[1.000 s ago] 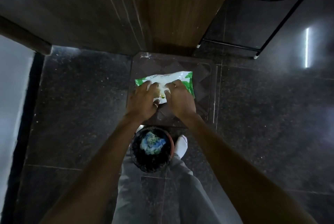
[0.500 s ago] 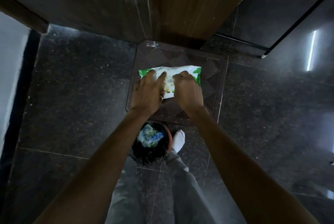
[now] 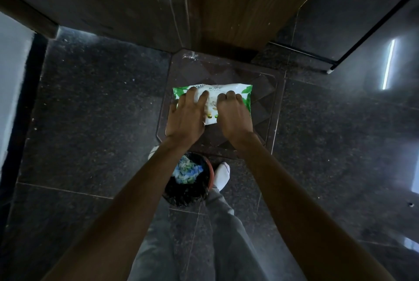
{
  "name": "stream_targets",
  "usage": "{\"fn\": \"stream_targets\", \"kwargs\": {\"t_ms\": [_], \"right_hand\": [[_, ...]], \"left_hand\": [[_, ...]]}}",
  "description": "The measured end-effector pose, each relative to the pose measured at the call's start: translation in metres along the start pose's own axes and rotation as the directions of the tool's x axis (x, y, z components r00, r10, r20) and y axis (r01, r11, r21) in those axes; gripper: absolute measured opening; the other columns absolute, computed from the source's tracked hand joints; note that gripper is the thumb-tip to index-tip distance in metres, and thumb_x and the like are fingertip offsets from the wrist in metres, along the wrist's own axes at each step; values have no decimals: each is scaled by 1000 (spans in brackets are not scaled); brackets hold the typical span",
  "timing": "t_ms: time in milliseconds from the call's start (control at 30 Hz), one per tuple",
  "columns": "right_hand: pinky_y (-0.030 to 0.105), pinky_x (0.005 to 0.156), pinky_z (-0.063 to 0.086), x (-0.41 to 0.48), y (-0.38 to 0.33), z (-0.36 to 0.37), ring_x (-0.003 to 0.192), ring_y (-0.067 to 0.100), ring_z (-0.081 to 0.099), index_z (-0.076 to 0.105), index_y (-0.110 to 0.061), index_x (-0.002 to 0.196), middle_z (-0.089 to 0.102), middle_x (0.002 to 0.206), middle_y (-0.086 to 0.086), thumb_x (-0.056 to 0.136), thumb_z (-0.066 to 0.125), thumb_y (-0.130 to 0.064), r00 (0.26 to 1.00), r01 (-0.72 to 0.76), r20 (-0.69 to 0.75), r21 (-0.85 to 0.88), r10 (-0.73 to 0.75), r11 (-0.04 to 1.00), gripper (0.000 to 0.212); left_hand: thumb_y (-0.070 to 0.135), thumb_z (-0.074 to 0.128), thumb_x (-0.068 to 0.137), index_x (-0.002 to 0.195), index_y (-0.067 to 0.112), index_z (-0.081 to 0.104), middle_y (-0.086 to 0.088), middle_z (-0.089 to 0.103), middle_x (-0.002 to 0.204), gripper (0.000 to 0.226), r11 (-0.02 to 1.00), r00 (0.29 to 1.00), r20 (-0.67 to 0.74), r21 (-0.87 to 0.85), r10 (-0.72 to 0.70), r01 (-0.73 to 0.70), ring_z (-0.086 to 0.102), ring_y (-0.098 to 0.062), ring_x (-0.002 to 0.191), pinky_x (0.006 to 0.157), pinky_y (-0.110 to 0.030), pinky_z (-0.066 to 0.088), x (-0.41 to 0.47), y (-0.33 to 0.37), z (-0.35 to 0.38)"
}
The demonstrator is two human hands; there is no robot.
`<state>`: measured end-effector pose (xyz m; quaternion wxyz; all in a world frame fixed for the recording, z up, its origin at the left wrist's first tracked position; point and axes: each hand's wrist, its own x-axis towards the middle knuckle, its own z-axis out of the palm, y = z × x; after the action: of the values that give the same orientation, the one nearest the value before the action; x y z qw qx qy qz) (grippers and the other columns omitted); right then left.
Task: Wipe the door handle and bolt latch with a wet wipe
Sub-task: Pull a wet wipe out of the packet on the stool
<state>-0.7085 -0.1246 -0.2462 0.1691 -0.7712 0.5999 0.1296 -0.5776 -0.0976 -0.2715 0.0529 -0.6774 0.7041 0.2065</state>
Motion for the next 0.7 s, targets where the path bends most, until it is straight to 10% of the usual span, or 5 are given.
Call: {"fn": "stream_targets", "kwargs": {"t_ms": [333, 700], "right_hand": [[39, 82, 51, -3, -5, -13, 104, 35, 59, 62, 2, 113, 61, 111, 22, 87, 56, 8, 977, 47, -212, 213, -1, 976, 27], [40, 87, 52, -5, 8, 8, 113, 33, 54, 56, -2, 126, 46, 127, 17, 96, 63, -15, 993, -58, -83, 275, 84, 960, 34]], "left_hand": [[23, 64, 87, 150, 25, 27, -9, 29, 152, 73, 1000, 1000, -9, 3, -6, 6, 40, -32, 133, 106, -48, 39, 0, 6, 2], [23, 67, 81, 149, 24, 32, -9, 32, 150, 76, 1000, 1000, -14, -18, 0, 0, 43, -35, 129, 104, -51, 41, 0, 3, 2]]}}
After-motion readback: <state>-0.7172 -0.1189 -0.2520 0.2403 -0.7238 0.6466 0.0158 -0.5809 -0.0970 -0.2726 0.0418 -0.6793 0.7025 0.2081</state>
